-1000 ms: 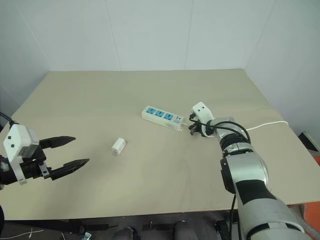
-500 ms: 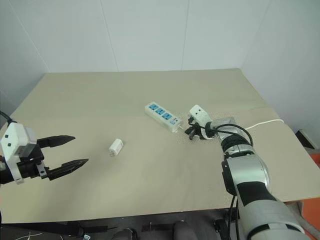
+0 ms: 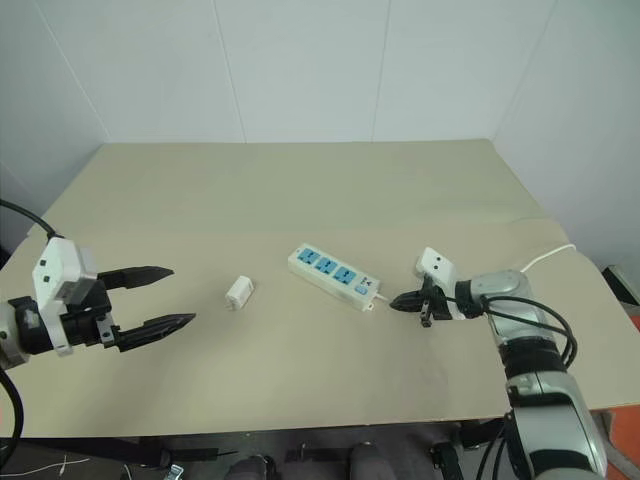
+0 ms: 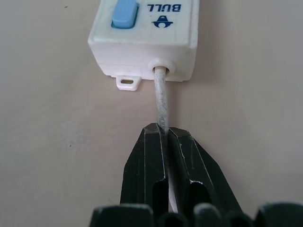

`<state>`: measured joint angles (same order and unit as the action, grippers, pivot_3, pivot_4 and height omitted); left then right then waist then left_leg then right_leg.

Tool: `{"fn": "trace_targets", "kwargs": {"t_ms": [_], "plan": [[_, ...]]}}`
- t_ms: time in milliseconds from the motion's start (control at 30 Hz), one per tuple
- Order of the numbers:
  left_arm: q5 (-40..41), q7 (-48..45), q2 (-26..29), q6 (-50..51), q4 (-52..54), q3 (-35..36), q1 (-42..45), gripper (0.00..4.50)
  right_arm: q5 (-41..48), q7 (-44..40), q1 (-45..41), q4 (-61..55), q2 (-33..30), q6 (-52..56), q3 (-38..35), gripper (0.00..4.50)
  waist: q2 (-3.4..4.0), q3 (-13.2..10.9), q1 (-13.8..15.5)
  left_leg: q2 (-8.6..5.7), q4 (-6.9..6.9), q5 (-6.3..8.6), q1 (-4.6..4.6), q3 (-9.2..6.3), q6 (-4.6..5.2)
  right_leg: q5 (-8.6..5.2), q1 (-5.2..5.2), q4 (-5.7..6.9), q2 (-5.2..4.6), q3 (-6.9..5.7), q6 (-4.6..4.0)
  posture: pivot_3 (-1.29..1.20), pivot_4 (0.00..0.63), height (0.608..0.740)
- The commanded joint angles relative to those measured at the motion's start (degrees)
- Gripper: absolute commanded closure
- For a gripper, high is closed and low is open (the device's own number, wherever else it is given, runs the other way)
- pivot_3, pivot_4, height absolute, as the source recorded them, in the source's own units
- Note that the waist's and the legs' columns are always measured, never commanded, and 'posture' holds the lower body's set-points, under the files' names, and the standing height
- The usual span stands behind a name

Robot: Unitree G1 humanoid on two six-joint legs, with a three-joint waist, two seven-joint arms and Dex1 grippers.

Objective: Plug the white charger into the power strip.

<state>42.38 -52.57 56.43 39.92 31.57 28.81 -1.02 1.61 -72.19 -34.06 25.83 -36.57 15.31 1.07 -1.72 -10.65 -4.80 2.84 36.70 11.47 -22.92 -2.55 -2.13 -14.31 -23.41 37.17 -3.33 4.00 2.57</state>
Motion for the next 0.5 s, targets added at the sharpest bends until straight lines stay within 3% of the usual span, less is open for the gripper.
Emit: {"fn": "trace_targets", "kwargs": {"t_ms": [33, 400, 500], "plan": [[-0.45, -0.35, 0.7, -1.25, -0.32, -0.44, 1.48, 0.0, 3.7, 3.06, 3.5, -6.7, -1.3, 2.67, -3.43, 3.64, 0.0, 0.0, 0.31, 0.0, 0.0, 0.0, 0.0, 0.0, 0.0, -0.01, 0.0, -0.01, 0.0, 0.0, 0.02, 0.0, 0.15, 0.74], [-0.4, -1.52, 0.88, -1.08, -0.56, -0.97, 2.31, 0.0, 13.8, 7.16, 10.48, -19.12, -0.78, 5.47, -7.85, 0.04, 0.0, 0.0, 0.99, 0.0, 0.0, 0.0, -0.03, 0.02, 0.0, -0.03, 0.0, -0.04, -0.01, 0.01, 0.04, 0.0, 0.15, 0.74], [-0.41, -1.82, 0.98, -1.12, -0.5, -0.81, 2.28, 0.0, 16.49, 7.53, 10.75, -19.85, 0.45, 4.1, -8.48, 0.04, 0.0, 0.0, 0.97, 0.0, 0.01, 0.0, -0.05, 0.03, 0.0, -0.03, 0.0, -0.06, -0.02, 0.01, 0.05, 0.0, 0.15, 0.74]]}}
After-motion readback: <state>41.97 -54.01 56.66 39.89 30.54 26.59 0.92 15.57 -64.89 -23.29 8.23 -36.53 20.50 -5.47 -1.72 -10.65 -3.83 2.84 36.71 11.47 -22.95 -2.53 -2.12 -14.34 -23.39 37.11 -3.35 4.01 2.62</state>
